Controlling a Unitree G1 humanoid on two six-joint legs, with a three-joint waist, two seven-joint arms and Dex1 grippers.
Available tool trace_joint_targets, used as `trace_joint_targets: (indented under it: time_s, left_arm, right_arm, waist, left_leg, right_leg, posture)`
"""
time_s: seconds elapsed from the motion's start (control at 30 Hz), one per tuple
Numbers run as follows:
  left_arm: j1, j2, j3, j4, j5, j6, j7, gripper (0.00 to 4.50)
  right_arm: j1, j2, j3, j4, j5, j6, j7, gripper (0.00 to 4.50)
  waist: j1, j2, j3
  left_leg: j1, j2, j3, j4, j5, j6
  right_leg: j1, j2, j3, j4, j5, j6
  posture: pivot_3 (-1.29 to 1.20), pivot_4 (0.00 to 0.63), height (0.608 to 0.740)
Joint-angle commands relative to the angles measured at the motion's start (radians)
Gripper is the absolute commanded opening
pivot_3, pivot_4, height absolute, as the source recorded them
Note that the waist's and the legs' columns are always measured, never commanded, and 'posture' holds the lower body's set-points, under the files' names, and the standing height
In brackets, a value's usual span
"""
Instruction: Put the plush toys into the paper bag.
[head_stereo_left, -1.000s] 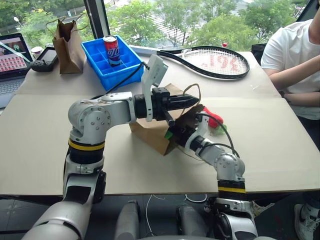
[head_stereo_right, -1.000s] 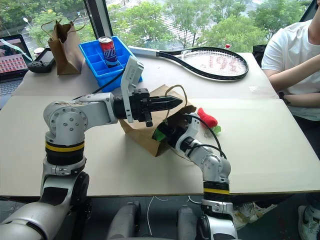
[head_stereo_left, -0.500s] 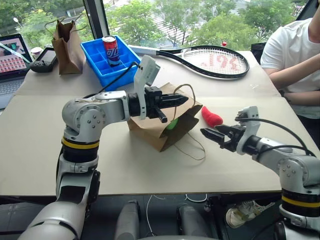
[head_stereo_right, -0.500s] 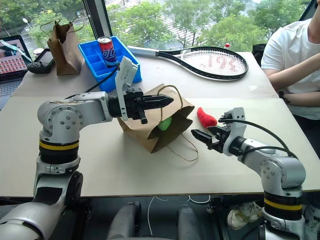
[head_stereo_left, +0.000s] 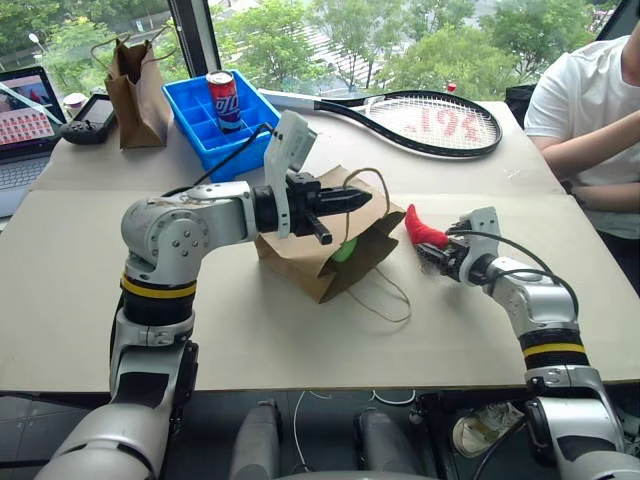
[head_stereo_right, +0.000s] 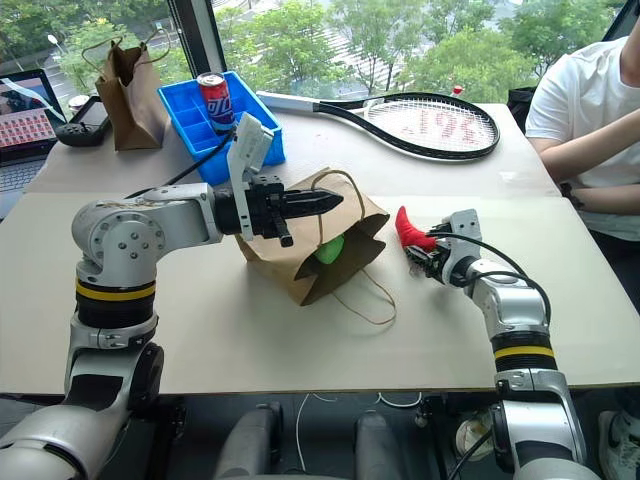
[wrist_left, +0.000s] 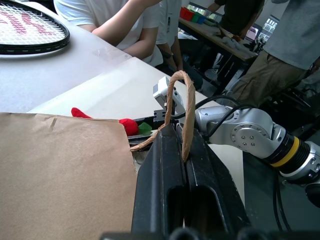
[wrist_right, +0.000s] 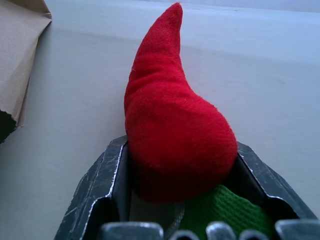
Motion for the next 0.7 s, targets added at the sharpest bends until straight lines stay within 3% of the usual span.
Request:
trace_joint_targets:
  time_s: [0.03, 0.1, 0.17, 0.3, 0.4, 0.53, 0.7]
  left_arm:
    - [-0.008, 0.0, 0.015, -0.03, -0.002, -0.014, 0.001, 0.0]
    - [-0.008, -0.003, 0.013, -0.027, -0.002, -0.016, -0.001, 0.0]
    - [-0.009, -0.004, 0.011, -0.023, 0.0, -0.019, -0.005, 0.0]
    - [-0.017, -0.011, 0.005, -0.013, 0.005, -0.027, -0.013, 0.0]
    - [-0.018, -0.017, 0.004, -0.012, 0.006, -0.03, -0.015, 0.0]
    - [-0.021, -0.032, 0.003, -0.018, 0.001, -0.027, -0.011, 0.0]
    - [-0.01, -0.044, 0.013, -0.053, -0.022, 0.0, 0.005, 0.0]
  right_arm:
    - [0.034, -0.061, -0.074, -0.141, 0.048, 0.05, 0.045, 1.29]
    - [0.08, -0.134, -0.09, -0.277, 0.083, 0.121, 0.103, 0.54]
    - [0.119, -0.198, -0.09, -0.382, 0.116, 0.193, 0.15, 0.09]
    - [0.201, -0.362, -0.067, -0.65, 0.247, 0.406, 0.273, 0.0]
    - [0.206, -0.393, -0.038, -0.754, 0.313, 0.495, 0.294, 0.0]
    - [0.09, -0.257, 0.141, -0.755, 0.303, 0.559, 0.239, 0.0]
    - [-0.043, -0.071, 0.217, -0.577, 0.231, 0.514, 0.156, 0.0]
  waist:
    - [0.0, 0.001, 0.0]
    - [0.001, 0.002, 0.001]
    - [0.002, 0.003, 0.002]
    - [-0.003, 0.003, 0.002]
    - [-0.009, 0.002, 0.002]
    - [-0.01, 0.002, 0.003]
    - [-0.003, 0.001, 0.003]
  left_leg:
    - [0.0, 0.0, 0.0, 0.0, 0.0, 0.0]
    - [0.0, -0.001, 0.0, 0.0, 0.0, 0.0]
    - [-0.001, -0.001, 0.0, 0.0, 0.0, 0.0]
    - [0.0, -0.001, 0.0, 0.0, 0.0, 0.0]
    - [0.003, -0.001, -0.001, -0.001, 0.0, 0.0]
    - [0.005, -0.002, -0.001, 0.0, 0.0, 0.0]
    - [0.004, -0.004, -0.001, 0.002, 0.0, 0.0]
  right_leg:
    - [0.0, 0.0, 0.0, 0.0, 0.0, 0.0]
    - [0.0, 0.0, 0.001, 0.0, 0.0, 0.0]
    - [0.0, 0.0, 0.002, 0.0, 0.0, 0.001]
    - [0.0, 0.0, 0.003, 0.001, -0.001, 0.001]
    - [0.0, 0.001, 0.005, 0.001, -0.001, 0.001]
    - [0.0, 0.002, 0.008, 0.001, -0.003, 0.004]
    - [-0.001, 0.003, 0.011, 0.001, -0.001, 0.003]
  posture:
    - [0.0, 0.15, 0.74]
    - [0.0, 0.15, 0.74]
    - [0.0, 0.15, 0.74]
    - [0.0, 0.15, 0.74]
    - [0.0, 0.15, 0.74]
    - [0.0, 0.15, 0.74]
    - [0.0, 0.15, 0.74]
